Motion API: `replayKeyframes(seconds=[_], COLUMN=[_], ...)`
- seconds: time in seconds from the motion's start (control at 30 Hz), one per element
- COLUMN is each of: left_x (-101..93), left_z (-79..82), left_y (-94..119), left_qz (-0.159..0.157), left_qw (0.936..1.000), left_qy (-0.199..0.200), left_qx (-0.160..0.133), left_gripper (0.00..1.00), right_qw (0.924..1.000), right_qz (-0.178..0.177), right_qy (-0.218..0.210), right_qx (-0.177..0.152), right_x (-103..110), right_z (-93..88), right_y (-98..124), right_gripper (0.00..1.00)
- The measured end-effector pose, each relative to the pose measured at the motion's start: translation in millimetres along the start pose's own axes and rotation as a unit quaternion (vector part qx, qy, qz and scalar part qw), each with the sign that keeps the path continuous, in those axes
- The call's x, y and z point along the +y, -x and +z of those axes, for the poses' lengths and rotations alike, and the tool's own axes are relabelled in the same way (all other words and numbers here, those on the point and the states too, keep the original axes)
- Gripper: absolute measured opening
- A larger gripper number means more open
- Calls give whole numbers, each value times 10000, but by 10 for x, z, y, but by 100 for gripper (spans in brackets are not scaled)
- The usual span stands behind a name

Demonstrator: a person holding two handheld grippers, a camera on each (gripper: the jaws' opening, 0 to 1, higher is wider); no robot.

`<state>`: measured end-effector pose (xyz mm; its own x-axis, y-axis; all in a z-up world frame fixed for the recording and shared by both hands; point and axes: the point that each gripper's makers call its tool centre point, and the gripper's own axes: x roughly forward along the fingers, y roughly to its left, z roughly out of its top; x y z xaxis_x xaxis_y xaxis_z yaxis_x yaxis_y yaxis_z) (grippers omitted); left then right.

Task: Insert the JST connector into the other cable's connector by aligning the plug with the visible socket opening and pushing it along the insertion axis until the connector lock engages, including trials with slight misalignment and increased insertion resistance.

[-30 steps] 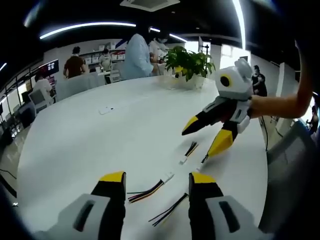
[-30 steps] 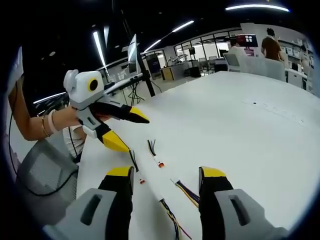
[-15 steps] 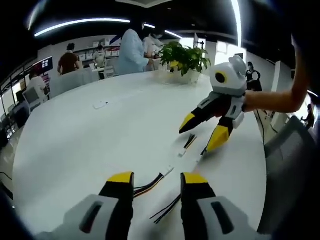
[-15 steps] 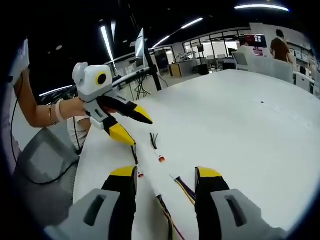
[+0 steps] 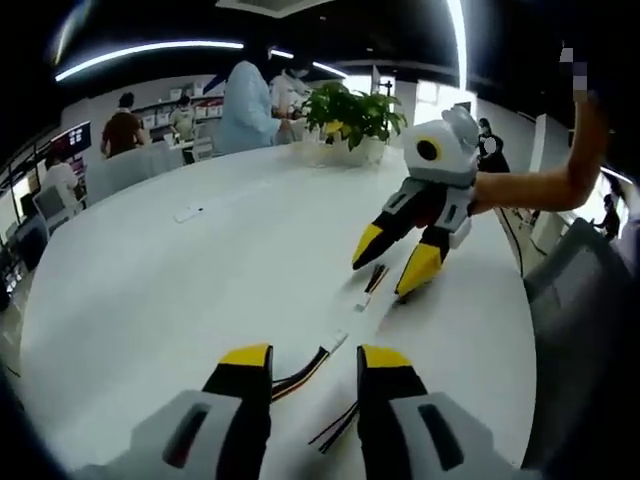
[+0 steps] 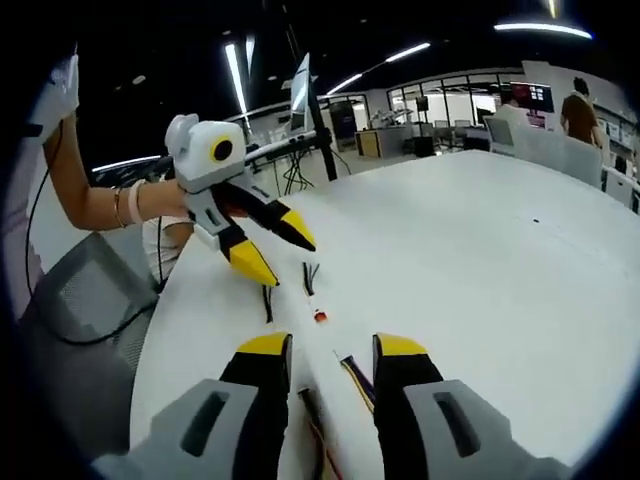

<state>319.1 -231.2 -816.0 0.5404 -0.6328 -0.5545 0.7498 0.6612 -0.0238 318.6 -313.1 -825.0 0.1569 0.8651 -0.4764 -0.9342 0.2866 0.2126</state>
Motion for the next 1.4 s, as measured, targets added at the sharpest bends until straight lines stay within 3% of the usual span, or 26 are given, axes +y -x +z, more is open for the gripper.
replayKeyframes(seconds=[0.1,0.33,1.0,1.4], left_x=[-13,-88,-105,-142], left_z=[-4,-40,-37,-90], left_y=[-17,-77,-194,-281], left_qz=[-130,-370,-616,-734], left_qw=[9999,9991,9954,9935], left_qy=[-50,-206,-729,-870], left_qx=[-31,52,-4,60], left_gripper=[22,22,15,15], right_qw=[10000,9997,9963,9953], right_qz=[48,138,213,294], right_qy=[86,206,805,870], right_qx=[-3,22,231,296], right_x=[-5,-21,-74,-66], right_z=[-10,-46,-149,-166], right_y=[-1,-35,-88,-106], right_gripper=[24,17,12,10])
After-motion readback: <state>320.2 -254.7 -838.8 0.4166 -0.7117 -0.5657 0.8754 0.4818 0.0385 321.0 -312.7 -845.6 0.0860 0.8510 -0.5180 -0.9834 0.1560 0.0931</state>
